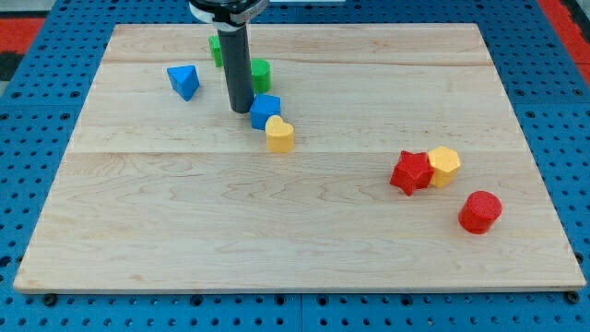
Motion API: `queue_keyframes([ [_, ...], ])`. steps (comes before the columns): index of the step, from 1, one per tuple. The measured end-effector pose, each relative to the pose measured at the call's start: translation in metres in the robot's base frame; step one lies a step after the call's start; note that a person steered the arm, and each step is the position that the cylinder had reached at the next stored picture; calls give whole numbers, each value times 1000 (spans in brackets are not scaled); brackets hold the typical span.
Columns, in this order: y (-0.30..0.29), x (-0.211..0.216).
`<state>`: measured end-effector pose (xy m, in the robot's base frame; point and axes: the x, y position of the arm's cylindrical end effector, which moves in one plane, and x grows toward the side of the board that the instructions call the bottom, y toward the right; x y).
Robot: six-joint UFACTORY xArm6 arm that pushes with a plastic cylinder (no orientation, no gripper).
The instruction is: Push the green circle into the blue cube
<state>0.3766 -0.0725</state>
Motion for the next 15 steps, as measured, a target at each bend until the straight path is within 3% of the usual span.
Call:
queue_keyframes([
  [1, -21, -3],
  [2, -57, -32],
  [3, -55, -72],
  [5, 30, -113],
  [8, 3, -44],
  [10, -68, -40],
  [11, -70, -20],
  [14, -38, -23],
  [15, -26, -7],
])
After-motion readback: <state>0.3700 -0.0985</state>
